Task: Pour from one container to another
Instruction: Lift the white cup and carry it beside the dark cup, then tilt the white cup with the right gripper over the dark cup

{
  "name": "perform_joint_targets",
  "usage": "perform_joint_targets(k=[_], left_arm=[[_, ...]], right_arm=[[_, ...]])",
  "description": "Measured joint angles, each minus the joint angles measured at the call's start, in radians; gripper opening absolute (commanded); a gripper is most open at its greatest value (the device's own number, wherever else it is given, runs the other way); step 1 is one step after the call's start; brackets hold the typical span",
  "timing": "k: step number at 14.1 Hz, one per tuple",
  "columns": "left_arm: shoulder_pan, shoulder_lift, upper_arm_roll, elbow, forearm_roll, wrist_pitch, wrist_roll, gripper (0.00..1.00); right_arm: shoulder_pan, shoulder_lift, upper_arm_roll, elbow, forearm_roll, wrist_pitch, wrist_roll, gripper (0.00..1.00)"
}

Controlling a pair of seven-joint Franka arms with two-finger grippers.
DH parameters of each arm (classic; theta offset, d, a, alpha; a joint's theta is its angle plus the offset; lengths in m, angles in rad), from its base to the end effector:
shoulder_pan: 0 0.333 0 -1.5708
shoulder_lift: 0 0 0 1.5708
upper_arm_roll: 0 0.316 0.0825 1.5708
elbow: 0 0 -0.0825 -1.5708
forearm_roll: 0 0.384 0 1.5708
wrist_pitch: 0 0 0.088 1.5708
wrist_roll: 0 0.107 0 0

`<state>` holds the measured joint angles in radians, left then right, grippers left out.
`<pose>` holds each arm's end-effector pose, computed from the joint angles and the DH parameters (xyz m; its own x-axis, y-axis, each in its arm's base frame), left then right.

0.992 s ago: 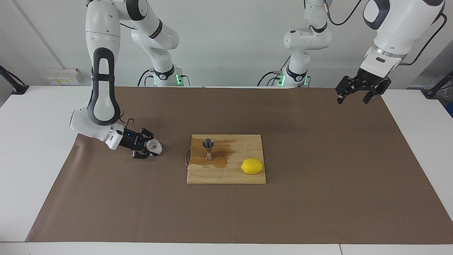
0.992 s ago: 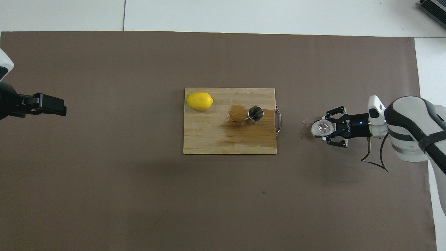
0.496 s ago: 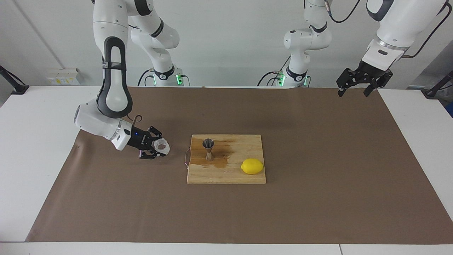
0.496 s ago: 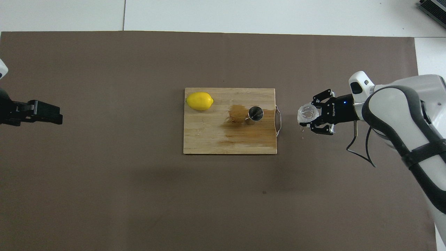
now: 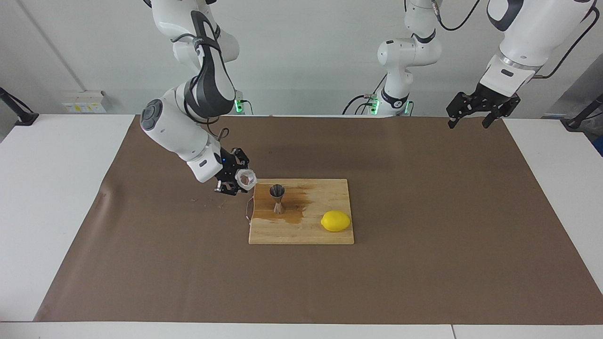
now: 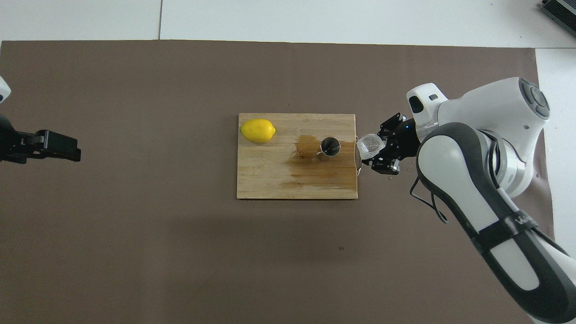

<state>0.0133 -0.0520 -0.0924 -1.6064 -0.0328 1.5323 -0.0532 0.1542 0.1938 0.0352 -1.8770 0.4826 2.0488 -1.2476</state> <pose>0.5322 -0.0472 0.6326 0.9994 -0.0269 -0.0238 -0.0263 -0.9993 0.0268 0.5915 0.1382 0.4123 0.3668 0.8536 0.3698 0.9288 -0.3137 -0.1971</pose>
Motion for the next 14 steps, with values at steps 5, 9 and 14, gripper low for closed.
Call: perform_joint_targets(k=[5,9,14], left_arm=[[0.0,0.0,0.003,-0.001,0.0,-0.007,0.0,1.0],[0.0,0.0,0.003,-0.001,0.0,-0.01,0.0,1.0],[-0.025,-0.001,0.013,-0.005,-0.001,-0.012,0.0,1.0]], right_arm=[[0.061,0.0,0.0,0.043,-0.137,0.014,0.172,0.25],[0.112,0.007,0.0,0.055,-0.173,0.036,0.238,0.25],[0.114,0.015,-0.003,0.055,-0.182,0.037,0.239,0.25]])
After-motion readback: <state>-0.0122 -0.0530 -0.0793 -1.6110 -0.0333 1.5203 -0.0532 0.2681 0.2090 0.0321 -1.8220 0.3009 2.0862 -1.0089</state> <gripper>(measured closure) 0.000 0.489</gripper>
